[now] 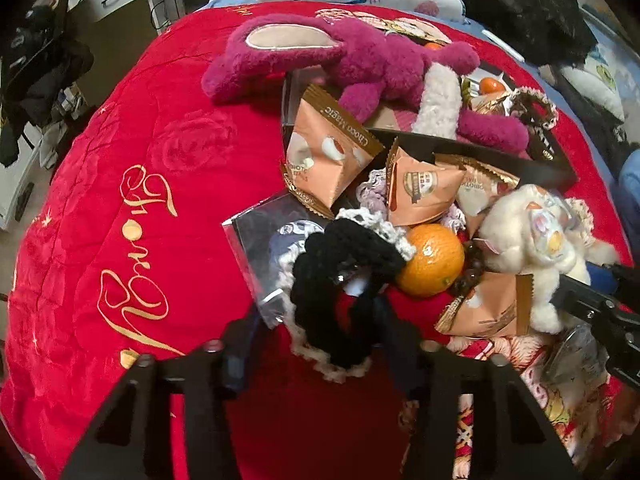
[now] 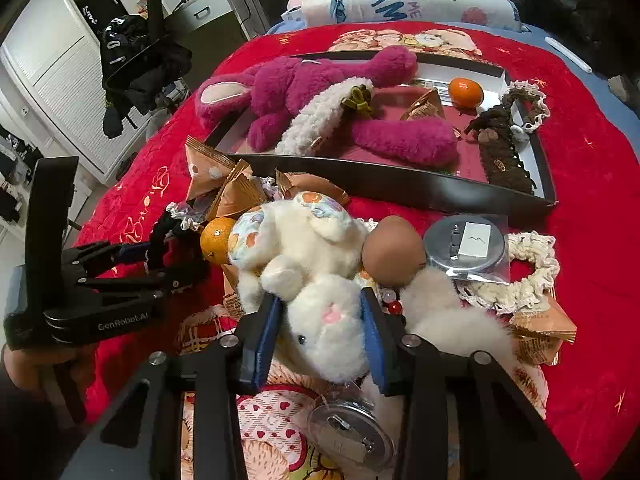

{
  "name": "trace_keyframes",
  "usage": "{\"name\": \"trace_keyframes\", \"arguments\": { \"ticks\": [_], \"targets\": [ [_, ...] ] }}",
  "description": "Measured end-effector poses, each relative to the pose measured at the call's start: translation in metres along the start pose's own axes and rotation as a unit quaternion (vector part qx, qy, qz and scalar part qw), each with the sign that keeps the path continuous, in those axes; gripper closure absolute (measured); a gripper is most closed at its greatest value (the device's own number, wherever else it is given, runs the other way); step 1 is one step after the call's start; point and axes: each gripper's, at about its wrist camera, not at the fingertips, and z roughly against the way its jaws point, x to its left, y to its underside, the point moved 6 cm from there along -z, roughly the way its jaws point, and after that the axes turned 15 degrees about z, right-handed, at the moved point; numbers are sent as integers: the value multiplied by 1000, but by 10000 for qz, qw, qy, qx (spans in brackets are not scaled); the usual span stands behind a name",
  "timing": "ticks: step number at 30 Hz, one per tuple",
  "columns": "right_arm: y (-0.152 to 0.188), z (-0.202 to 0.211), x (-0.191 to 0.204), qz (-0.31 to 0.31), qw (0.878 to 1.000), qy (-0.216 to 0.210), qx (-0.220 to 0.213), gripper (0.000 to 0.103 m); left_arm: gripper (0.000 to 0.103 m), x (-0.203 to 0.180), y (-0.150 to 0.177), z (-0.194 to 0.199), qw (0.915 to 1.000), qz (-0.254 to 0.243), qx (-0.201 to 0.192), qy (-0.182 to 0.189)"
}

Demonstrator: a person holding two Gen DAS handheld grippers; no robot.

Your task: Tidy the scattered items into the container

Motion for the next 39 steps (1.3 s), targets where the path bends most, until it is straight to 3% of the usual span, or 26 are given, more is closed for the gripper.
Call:
{"name": "trace_keyframes", "arguments": {
  "ticks": [5,7,13,25,29,36,39],
  "targets": [
    [-3,7,-3,-141,9998,-88,-96,75,86,-2,-1,3,9999,36,-3,161],
    [-4,10,-3,-155,9997,-125,-144,75,91,-2,-2,4,9999,15,-47,132],
    [-7,12,-3,-211,9995,-138,-212,76,91,-12,-1,16,9996,-17,-166,232],
    [-23,48,-15,-569,9936,-387,-891,76,91,-37,-16,70,9917,-206,-938,857],
    [-29,59,-17,-619,9914,-389,-1089,76,91,-35,-19,80,9899,-209,-1073,898],
    [-38,89,-34,-901,9823,114,-1636,76,91,-36,-34,100,9820,-150,-1696,818],
    [-41,99,-40,-964,9790,195,-1786,76,91,-41,-34,103,9806,-224,-1718,916]
  ]
}}
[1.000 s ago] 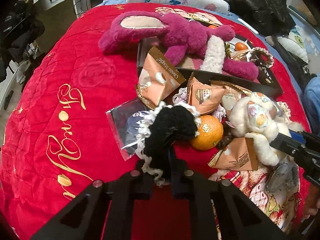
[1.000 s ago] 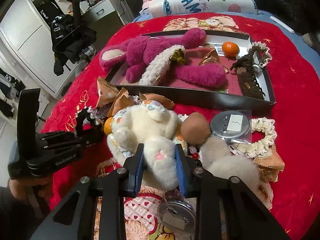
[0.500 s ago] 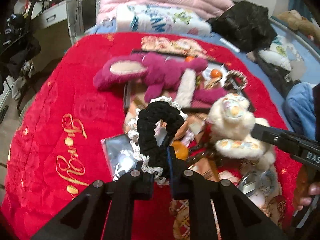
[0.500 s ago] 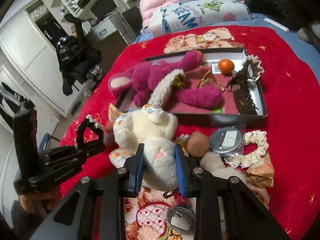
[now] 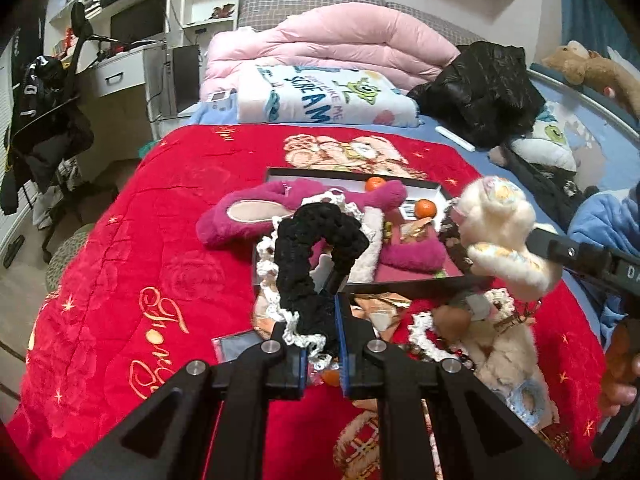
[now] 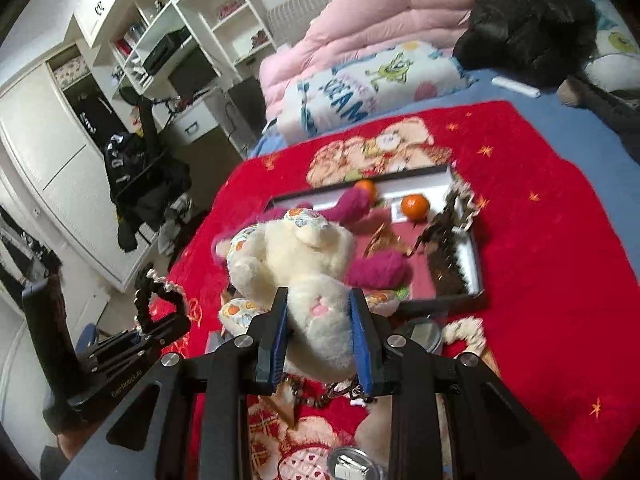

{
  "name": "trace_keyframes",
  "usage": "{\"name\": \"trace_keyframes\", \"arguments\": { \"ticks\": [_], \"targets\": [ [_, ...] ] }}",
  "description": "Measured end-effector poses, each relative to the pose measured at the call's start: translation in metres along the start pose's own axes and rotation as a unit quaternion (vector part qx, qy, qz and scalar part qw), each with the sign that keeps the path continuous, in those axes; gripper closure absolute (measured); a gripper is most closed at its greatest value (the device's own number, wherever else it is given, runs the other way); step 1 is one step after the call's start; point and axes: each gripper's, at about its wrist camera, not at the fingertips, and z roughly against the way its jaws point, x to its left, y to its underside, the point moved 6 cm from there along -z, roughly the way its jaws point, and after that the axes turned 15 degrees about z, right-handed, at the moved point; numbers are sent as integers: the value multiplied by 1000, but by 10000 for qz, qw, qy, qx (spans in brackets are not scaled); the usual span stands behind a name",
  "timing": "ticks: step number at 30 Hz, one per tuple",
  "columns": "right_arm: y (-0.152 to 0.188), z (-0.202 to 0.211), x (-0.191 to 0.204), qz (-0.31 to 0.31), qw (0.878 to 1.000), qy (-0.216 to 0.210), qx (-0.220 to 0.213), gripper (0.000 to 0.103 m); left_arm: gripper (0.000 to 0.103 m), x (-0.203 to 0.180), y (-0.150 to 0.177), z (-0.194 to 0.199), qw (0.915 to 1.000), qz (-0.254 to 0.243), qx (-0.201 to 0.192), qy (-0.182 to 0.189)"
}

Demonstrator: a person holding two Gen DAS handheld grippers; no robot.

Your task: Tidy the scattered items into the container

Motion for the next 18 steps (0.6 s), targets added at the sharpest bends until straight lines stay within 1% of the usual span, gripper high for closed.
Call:
{"name": "trace_keyframes", "arguments": {
  "ticks": [6,11,14,16,18],
  "targets": [
    [-6,-1,-3,-55,10000,-14,-26,75,91,-5,6,-6,9998,-133,113,-79],
    [-7,-5,3,26,10000,-73,-21,75,91,-7,2,-2,9999,-79,-23,-72],
    [-6,-5,6,152,9998,76,-44,75,91,-8,0,-2,9999,-81,-57,-113],
    [-7,-6,8,185,9998,104,-51,75,91,-9,-1,-4,9999,-79,-20,-113],
    [-7,-8,10,245,9995,183,-26,75,91,-11,-2,-2,9997,-139,-74,-163]
  ]
}}
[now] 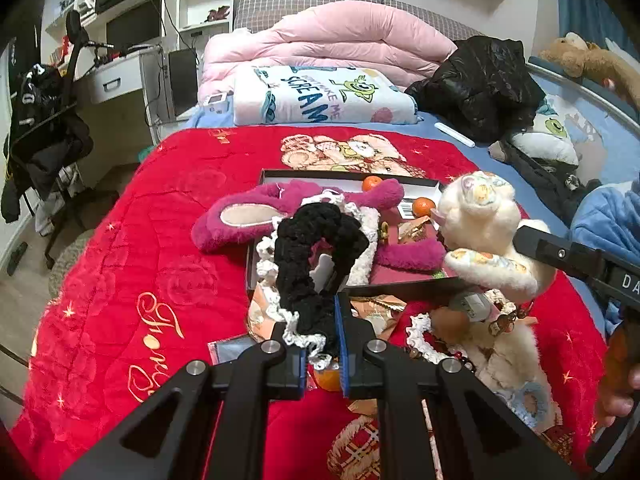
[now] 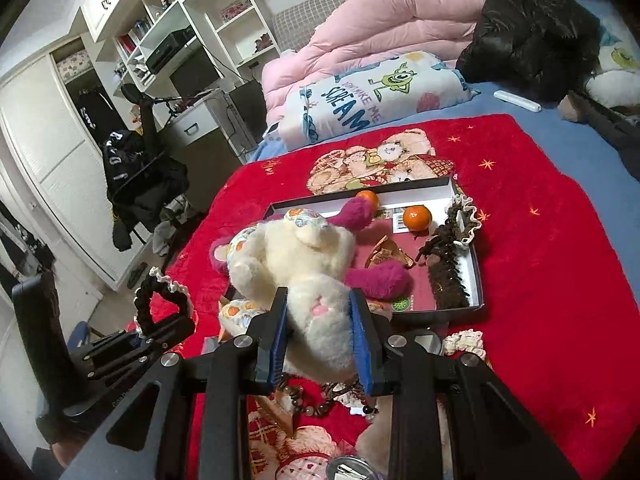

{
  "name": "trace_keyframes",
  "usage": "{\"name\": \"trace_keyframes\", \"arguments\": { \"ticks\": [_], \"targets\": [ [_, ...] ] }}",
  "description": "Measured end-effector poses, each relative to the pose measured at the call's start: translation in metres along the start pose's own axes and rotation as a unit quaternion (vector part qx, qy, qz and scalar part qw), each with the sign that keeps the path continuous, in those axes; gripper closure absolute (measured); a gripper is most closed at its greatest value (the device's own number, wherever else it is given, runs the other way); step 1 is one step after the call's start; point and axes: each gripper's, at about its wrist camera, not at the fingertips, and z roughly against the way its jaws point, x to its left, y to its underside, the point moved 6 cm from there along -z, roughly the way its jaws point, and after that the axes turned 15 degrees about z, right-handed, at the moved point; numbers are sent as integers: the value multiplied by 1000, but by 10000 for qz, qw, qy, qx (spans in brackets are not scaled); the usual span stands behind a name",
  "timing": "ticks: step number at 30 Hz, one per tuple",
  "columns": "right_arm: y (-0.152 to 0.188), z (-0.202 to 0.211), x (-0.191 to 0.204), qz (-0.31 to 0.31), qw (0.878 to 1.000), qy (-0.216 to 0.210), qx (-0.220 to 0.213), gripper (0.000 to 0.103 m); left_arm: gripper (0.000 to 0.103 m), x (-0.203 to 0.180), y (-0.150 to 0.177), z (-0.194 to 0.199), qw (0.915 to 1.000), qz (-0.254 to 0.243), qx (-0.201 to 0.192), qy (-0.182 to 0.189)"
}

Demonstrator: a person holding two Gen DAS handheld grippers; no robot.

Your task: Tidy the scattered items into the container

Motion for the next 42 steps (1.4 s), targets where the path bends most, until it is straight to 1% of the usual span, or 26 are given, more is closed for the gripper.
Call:
{"name": "trace_keyframes", "arguments": {
  "ticks": [2,6,8,9,11,13,18,22,27,30,32,33,34,35,37,39,40,41,42],
  "targets": [
    [0,0,1,23,10000,44,19,75,91,-2,-3,2,10000,-63,-46,-50],
    [-6,6,2,24,9999,102,-39,75,91,-7,-14,13,9999,-81,-127,16],
    [-9,12,1,23,9997,237,-77,75,91,-11,-18,19,9997,-129,-213,0],
    [-12,15,2,50,9992,375,-95,75,91,-13,-20,21,9997,-165,-203,5],
    [-16,19,7,158,9982,561,-124,75,91,-19,-22,26,9992,-332,-214,-11],
    [-20,23,9,203,9980,570,-157,75,91,-24,-27,30,9982,-518,-278,-78],
    [-38,35,4,139,9983,478,-302,75,91,-39,-64,32,9975,-590,-389,-57],
    [-58,44,-2,206,9975,545,-407,75,91,-54,-95,29,9967,-610,-529,41],
    [-82,47,-21,174,9966,596,-539,75,91,-59,-118,17,9967,-462,-645,177],
    [-91,39,-30,183,9965,606,-547,75,91,-53,-119,-1,9974,-356,-565,260],
    [-95,29,-34,203,9966,597,-538,75,91,-45,-113,-17,9980,-322,-505,191],
    [-95,26,-34,220,9966,592,-539,75,91,-39,-109,-26,9986,-206,-467,112],
    [-95,21,-37,221,9965,580,-568,75,91,-33,-104,-38,9993,-52,-351,125],
    [-95,18,-40,189,9964,565,-609,75,91,-33,-98,-50,9995,-13,-205,219],
    [-89,10,-45,124,9965,502,-661,75,91,-36,-91,-63,9996,-138,-108,224],
    [-83,3,-52,74,9964,486,-693,75,91,-42,-86,-76,9993,-308,-128,154],
    [-80,-2,-55,37,9963,462,-725,75,91,-44,-84,-80,9992,-289,-102,265],
    [-78,-7,-58,15,9962,431,-754,75,91,-49,-82,-85,9986,-213,-14,490],
    [-77,-12,-60,23,9962,409,-769,75,91,-51,-80,-88,9982,-194,25,570]
  ]
}}
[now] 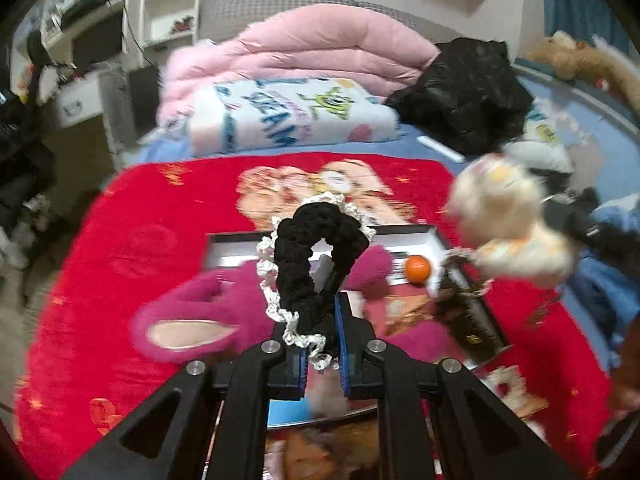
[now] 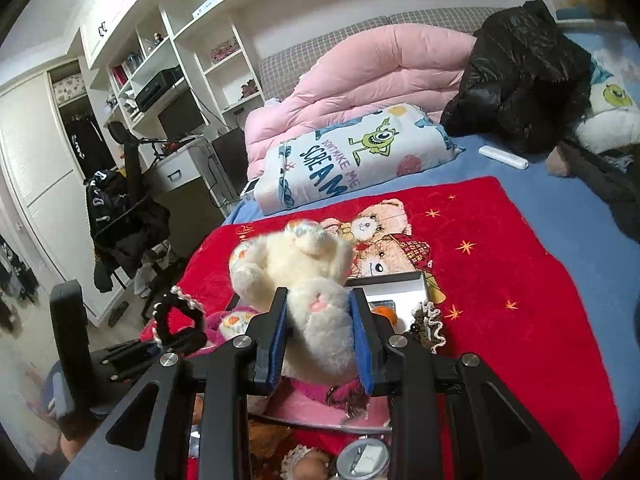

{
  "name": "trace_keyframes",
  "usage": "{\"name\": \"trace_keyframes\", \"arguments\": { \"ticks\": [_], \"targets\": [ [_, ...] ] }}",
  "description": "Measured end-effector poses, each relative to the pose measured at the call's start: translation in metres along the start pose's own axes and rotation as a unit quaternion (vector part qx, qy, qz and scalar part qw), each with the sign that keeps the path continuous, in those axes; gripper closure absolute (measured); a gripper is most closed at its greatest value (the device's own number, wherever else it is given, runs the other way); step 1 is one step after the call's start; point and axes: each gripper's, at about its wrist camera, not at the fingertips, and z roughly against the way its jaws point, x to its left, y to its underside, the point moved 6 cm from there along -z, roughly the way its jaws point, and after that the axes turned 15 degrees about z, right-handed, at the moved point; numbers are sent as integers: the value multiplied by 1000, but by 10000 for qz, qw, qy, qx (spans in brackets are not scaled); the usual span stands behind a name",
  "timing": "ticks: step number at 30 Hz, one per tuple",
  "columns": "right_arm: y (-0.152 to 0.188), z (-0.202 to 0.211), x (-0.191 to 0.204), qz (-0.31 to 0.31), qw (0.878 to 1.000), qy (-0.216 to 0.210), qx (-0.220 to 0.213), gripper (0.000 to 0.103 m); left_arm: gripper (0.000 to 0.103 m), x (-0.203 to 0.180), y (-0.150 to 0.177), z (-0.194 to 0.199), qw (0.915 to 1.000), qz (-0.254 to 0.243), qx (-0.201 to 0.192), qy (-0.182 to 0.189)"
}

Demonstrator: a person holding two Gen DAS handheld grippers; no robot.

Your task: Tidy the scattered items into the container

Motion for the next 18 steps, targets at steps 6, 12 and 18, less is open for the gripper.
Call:
{"name": "trace_keyframes", "arguments": {
  "ticks": [6,12,18],
  "targets": [
    [25,-35,-15,-319,9992,-140,189,75,91,-11,14,-24,9998,-94,187,64],
    [56,-59,-26,-697,9958,-237,536,75,91,-26,27,-36,9991,-222,335,143],
    [51,-50,-27,-650,9969,-157,405,75,91,-42,38,-41,9982,-256,419,343]
  ]
}}
